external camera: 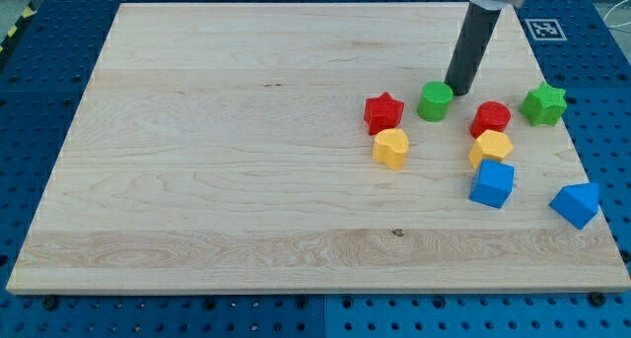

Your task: Move green star slightly down

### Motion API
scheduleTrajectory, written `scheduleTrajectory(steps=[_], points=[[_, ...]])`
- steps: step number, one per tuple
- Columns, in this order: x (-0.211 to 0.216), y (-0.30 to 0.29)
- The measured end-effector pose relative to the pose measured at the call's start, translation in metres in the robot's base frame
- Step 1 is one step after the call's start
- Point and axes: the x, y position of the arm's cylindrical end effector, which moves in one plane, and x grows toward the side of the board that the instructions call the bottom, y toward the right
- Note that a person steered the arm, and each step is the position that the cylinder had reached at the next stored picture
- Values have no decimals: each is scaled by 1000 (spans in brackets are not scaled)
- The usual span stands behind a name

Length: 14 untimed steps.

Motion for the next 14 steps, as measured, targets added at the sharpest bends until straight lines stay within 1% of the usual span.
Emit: scheduleTrajectory(steps=[1,2,6,7,11,12,14], points=[[-2,0],[-14,-2],[-28,-17],[-28,-18],[-28,-79],[-23,-88],[-1,-87]])
